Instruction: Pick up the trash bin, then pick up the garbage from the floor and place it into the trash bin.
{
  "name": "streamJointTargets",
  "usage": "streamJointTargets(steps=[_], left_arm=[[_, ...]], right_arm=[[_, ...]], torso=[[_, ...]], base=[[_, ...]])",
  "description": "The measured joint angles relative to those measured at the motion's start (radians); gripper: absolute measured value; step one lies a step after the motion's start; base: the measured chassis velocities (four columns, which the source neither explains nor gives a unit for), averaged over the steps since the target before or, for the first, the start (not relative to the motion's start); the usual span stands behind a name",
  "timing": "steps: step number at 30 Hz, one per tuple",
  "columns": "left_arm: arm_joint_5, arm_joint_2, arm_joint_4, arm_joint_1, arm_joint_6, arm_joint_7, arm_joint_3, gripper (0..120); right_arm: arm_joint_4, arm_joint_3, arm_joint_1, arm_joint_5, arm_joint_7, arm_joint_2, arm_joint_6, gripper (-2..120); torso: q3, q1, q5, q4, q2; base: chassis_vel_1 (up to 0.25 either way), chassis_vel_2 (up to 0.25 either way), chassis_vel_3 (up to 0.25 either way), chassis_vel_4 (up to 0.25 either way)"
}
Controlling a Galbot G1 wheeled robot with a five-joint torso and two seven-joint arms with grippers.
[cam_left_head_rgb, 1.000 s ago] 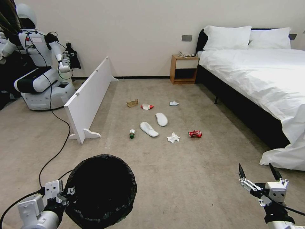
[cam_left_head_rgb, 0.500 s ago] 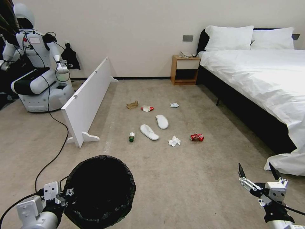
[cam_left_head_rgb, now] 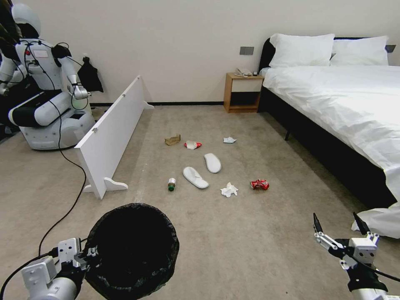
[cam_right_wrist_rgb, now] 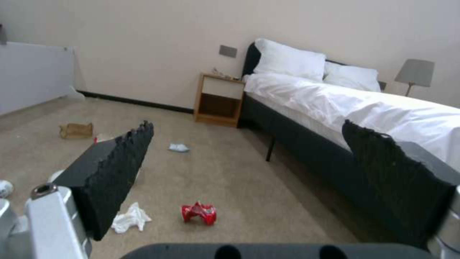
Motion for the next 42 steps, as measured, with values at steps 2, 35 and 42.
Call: streamJointTargets(steps=[2,35,42], left_arm=[[-0.001,0.0,0.0,-0.001,0.0,0.0,0.001,3],[-0.008,0.001,-0.003,-0.004,-0.001,-0.004,0.004,3],[-0.006,0.003,0.001,-0.008,-0.001,-0.005,-0.005,3]], right_arm=[[0.001,0.0,0.0,0.001,-0.001,0.0,0.0,100],[0.002,0.002,0.002,0.008,-0.014,0.0,-0.002,100],[0.005,0.003,0.002,0.009,-0.017,0.0,-0.002,100]], torso=[[0.0,0.0,0.0,0.0001,0.0],[0.0,0.0,0.0,0.0,0.0],[0.0,0.0,-0.0002,0.0,0.0]], base=[[-0.087,0.078,0.078,-0.083],[-0.105,0.111,0.108,-0.11],[-0.134,0.151,0.133,-0.124]])
